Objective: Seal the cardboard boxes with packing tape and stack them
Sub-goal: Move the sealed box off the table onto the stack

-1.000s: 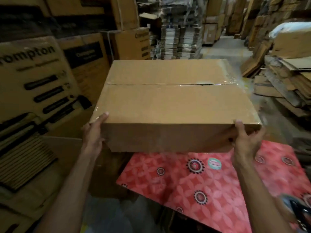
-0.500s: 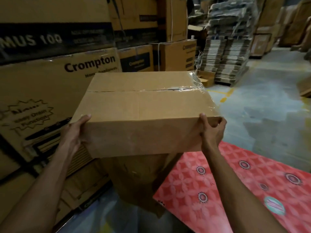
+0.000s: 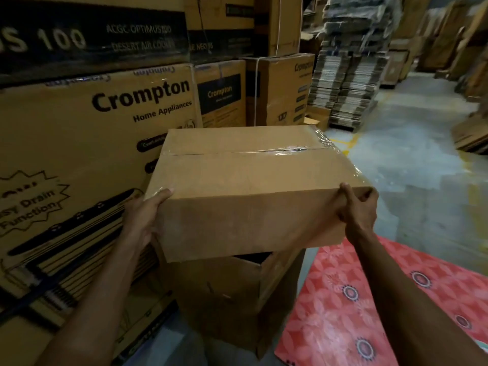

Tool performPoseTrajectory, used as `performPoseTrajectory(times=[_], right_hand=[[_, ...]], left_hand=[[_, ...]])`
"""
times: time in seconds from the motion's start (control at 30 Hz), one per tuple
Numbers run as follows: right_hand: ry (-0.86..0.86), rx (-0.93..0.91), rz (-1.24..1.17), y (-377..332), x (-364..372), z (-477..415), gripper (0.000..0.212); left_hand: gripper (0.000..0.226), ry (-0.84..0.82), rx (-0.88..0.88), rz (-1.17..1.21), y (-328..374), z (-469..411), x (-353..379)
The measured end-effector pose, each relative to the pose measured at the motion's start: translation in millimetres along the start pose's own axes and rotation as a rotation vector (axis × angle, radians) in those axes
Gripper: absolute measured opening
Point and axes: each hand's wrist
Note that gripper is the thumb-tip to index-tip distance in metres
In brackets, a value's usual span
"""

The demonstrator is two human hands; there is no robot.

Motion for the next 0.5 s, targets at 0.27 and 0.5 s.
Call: performPoseTrajectory(times=[0.27,0.5], right_hand=[[-0.03,0.008,0.096,1.3,-1.9,2.1,0.094],[-0.062,0.008,0.067,-1.8,-23.3,6.0,0.083]], left_hand=[[0.072,-0.008,0.014,-0.179,-6.8,-7.3,-1.6],[0.076,0.279,0.368,-0.472,-1.6,30.4,19.9]])
Point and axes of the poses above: each hand's wrist, its own z-axis away from the middle knuckle, its own x-axis out of the palm, y = z × x, and after that the axes turned 3 degrees about -y, right-handed
